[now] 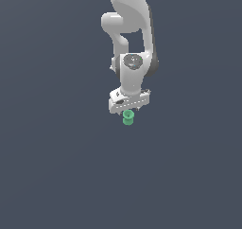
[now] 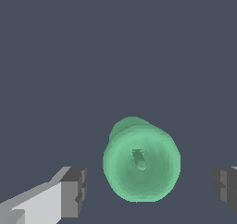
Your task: Pick up the object and move it to a goal position.
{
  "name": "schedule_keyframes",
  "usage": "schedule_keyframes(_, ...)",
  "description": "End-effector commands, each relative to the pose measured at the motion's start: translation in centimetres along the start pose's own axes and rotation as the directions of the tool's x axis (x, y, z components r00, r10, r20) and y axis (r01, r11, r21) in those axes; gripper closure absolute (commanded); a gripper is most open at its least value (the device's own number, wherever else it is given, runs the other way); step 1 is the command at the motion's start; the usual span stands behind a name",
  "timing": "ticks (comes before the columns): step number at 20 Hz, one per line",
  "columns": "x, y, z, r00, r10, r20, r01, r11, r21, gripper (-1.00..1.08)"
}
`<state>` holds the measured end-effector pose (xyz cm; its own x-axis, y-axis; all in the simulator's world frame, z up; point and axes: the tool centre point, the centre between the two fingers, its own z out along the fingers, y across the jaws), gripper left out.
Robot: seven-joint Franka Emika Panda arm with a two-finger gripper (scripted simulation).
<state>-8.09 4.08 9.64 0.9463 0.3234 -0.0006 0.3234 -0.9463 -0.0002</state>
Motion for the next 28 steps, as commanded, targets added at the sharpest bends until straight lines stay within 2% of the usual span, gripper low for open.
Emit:
schedule_keyframes(1, 0.0, 0.0, 0.3, 1.0, 0.0, 0.0, 0.0, 1.0, 0.0, -0.92)
schedule_keyframes(11, -0.2, -0.1, 4.3, 1.0, -0.004, -0.001, 0.004, 1.0, 0.0, -0.92)
schedule_keyframes(16, -0.1, -0.1, 5.0, 1.0, -0.005, -0.001, 0.005, 1.0, 0.0, -0.92)
schedule_keyframes(17, -0.1, -0.1, 5.0, 1.0, -0.005, -0.001, 0.005, 1.0, 0.0, 1.08)
schedule_keyframes(28, -0.1, 0.0, 4.9, 1.0, -0.005, -0.002, 0.005, 1.0, -0.001, 1.08)
